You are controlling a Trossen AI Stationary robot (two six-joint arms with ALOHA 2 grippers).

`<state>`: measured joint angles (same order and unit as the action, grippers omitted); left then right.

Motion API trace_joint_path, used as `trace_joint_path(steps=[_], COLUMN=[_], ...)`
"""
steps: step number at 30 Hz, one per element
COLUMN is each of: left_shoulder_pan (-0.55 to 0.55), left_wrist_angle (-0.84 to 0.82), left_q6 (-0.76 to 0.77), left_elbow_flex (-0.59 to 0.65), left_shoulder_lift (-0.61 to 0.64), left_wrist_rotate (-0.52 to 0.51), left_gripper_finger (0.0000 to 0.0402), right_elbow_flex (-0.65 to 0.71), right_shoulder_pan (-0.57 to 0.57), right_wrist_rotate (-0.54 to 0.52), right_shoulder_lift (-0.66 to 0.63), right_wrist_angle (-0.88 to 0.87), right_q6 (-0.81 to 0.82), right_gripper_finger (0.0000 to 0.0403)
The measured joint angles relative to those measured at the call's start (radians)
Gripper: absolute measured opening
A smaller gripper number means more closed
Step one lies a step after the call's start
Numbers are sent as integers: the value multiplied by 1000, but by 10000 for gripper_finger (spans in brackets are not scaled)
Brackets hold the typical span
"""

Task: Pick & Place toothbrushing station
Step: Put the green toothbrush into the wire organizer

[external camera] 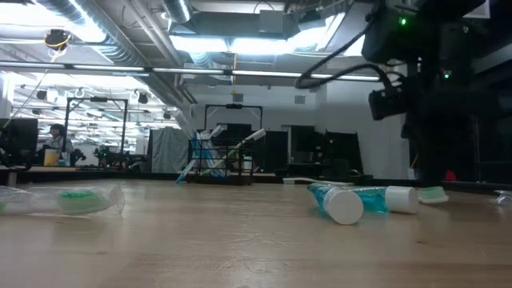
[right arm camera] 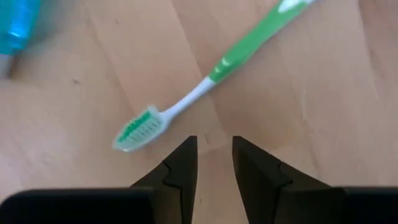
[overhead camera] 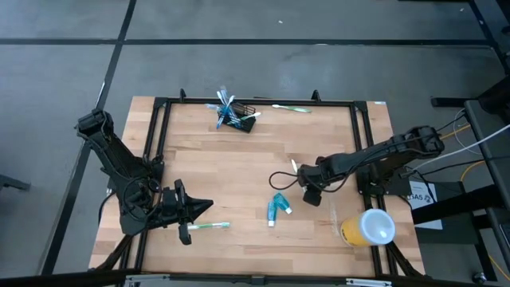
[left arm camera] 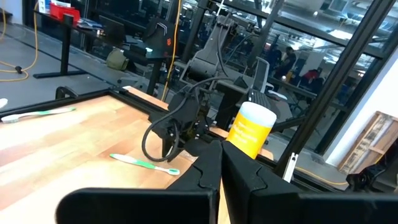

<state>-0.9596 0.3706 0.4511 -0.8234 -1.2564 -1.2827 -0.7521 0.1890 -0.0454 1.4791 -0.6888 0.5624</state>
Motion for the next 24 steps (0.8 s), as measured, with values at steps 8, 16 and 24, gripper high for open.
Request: trace_joint_path(steps=[8,16,24], left_shoulder_pan=[-1,-3,-3], left_wrist_angle=[0,0,-4], left_q6=[-1,-1,-1], left_elbow_flex=[0,0,0], left_shoulder_lift=[0,0,0], left_wrist_rotate=[0,2,1], left_gripper_finger=[2,2,4], right_elbow_flex=[9,-60,-268], right_shoulder_pan=[6,18,-2], right_wrist_rotate=[73,106,141], right_shoulder_lift=[86,128,332], right_wrist_angle=[62,184,263], right_q6=[17,24,-42], right_gripper_finger=[104,105,104])
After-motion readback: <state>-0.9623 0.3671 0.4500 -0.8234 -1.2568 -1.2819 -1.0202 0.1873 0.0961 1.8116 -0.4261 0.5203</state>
